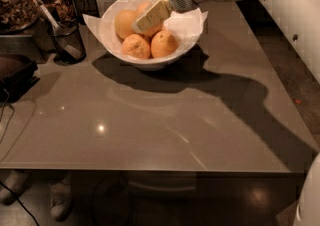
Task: Pick orange from white bowl
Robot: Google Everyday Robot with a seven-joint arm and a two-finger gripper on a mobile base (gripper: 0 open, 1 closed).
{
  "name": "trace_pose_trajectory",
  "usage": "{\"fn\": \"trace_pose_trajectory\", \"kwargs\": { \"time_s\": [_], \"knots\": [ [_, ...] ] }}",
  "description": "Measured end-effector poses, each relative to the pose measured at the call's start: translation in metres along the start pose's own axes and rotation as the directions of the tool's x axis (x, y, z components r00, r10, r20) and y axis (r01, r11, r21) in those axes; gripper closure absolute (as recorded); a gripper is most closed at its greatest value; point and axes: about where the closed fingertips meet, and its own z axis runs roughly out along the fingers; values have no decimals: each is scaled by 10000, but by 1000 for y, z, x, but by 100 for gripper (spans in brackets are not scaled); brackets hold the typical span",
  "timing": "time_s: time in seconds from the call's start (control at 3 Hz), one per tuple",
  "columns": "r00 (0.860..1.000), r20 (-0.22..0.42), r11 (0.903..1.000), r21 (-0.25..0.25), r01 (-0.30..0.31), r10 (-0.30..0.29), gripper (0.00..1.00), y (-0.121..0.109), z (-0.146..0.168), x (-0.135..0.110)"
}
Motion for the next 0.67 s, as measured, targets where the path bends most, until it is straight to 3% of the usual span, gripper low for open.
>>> {"fn": "trace_pose_trajectory", "kwargs": {
  "time_s": [0.67],
  "knots": [
    [9992,-158,9983,465,-347,355,5,-19,-2,14]
  ]
}}
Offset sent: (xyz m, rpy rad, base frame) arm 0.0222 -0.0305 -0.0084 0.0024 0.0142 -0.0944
